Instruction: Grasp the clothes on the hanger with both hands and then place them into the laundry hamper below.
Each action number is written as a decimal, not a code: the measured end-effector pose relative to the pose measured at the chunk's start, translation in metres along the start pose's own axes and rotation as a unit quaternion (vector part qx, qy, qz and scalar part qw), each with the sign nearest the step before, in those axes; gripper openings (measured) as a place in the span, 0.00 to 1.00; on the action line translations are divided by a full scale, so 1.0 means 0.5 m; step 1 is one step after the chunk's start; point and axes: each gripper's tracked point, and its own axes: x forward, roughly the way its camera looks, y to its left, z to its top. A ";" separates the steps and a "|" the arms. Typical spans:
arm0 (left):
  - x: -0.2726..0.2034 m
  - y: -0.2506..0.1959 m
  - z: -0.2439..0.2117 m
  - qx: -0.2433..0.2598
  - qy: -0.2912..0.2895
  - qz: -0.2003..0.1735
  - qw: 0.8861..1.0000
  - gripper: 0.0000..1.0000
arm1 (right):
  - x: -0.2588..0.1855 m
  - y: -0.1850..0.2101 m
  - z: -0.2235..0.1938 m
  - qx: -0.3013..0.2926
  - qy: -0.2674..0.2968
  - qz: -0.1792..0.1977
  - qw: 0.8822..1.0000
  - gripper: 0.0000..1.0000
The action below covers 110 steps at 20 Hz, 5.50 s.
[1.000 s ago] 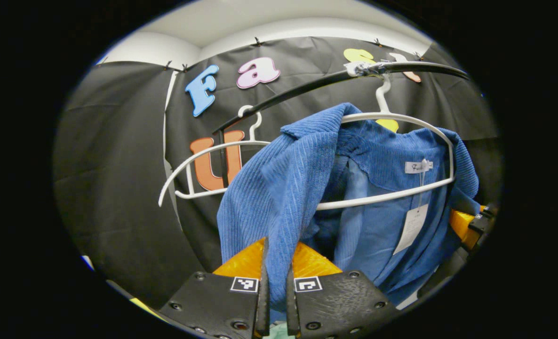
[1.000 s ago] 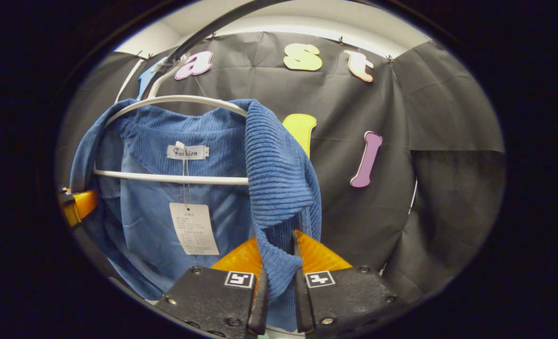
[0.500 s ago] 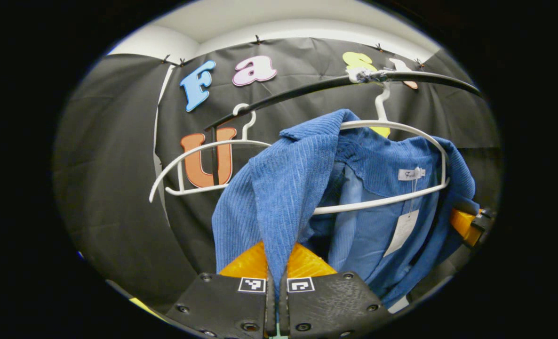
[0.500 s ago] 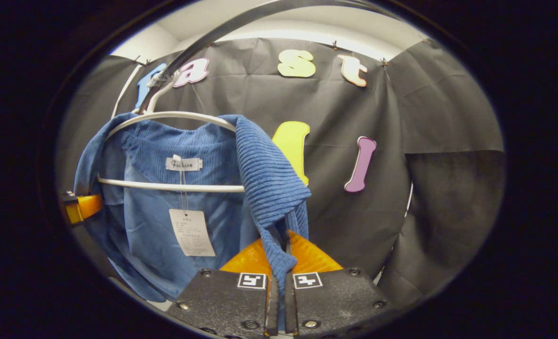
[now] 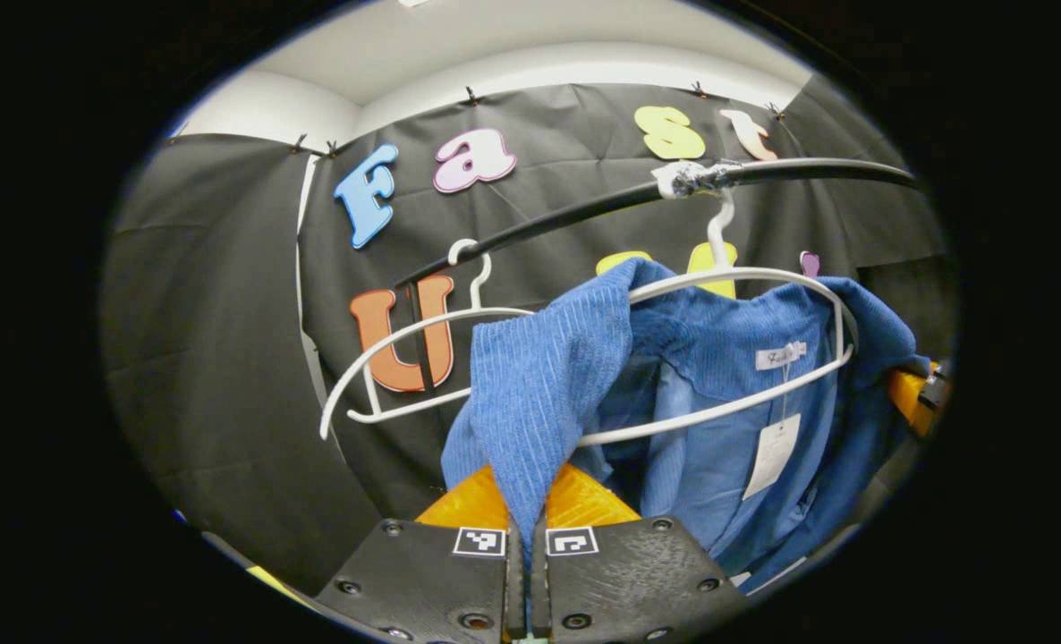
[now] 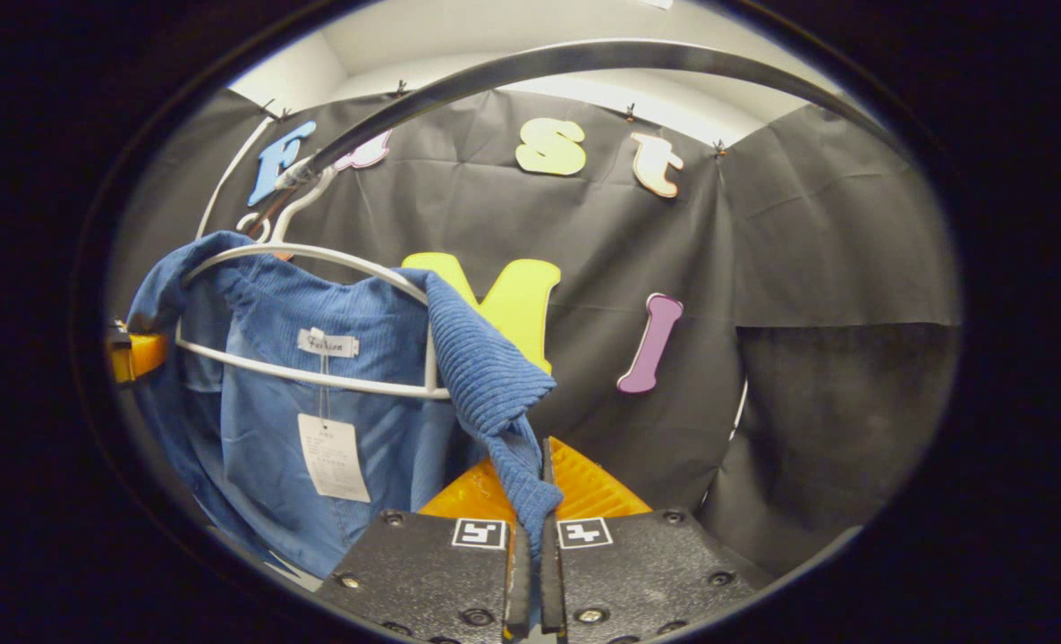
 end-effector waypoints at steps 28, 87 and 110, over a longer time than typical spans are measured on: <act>0.077 0.172 0.161 0.003 -0.042 0.008 0.999 0.03 | 0.051 -0.084 0.095 0.040 -0.090 -0.101 0.990 0.08; -0.155 -0.032 -0.142 -0.065 0.084 -0.218 0.970 0.03 | -0.171 0.245 -0.138 0.142 0.119 0.171 0.968 0.08; -0.099 -0.198 -0.454 -0.080 0.255 -0.224 0.937 0.07 | -0.133 0.370 -0.456 0.130 0.308 0.266 0.904 0.08</act>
